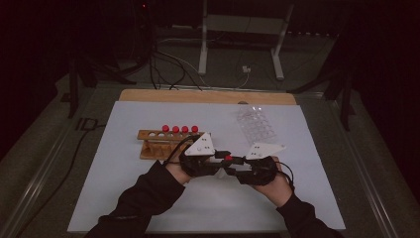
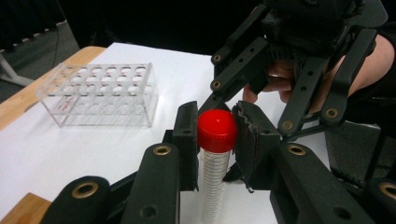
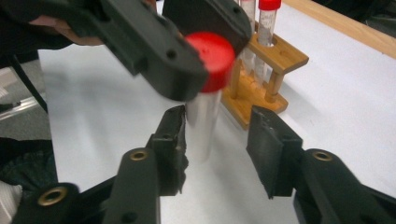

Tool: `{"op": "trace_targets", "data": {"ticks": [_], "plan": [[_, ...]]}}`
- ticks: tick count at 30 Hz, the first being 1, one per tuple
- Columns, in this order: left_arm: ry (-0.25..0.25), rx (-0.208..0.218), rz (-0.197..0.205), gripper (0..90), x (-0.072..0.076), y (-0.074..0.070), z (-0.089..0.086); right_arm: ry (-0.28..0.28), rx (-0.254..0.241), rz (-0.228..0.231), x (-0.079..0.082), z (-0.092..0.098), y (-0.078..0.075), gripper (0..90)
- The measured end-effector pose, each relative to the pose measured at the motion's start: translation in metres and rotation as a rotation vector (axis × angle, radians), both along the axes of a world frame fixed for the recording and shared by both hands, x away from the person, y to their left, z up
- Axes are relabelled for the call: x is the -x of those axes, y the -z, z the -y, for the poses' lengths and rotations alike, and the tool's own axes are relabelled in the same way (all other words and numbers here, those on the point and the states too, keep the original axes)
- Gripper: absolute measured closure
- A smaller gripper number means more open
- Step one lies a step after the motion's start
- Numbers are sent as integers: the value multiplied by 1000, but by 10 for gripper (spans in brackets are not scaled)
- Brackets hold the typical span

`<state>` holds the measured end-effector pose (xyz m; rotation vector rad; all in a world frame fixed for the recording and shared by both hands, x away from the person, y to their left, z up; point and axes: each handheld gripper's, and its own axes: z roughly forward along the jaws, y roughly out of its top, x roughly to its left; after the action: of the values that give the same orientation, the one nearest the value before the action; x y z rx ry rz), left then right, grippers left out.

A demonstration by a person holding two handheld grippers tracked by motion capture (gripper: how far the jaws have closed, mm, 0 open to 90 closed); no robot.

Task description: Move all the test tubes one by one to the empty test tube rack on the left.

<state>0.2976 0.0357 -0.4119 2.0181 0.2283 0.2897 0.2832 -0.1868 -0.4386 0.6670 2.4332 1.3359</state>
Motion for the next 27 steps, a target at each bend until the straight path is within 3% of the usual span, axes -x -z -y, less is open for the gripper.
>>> {"op": "trace_targets", "data": {"ticks": [5, 11, 16, 21, 27], "plan": [[-16, 14, 5, 722, -1, -7, -8, 29, -14, 30, 0, 6, -2, 448], [-39, 23, 10, 722, -1, -13, -19, 53, -32, 13, -2, 11, 2, 318], [-60, 32, 23, 722, -1, -19, -30, 72, -50, 6, -2, 10, 1, 154], [-90, 45, 31, 721, -2, -26, -44, 97, -43, 4, -4, 9, 3, 32], [-134, 62, 46, 722, -1, -34, -65, 86, -62, -9, -3, 10, 2, 0]]}}
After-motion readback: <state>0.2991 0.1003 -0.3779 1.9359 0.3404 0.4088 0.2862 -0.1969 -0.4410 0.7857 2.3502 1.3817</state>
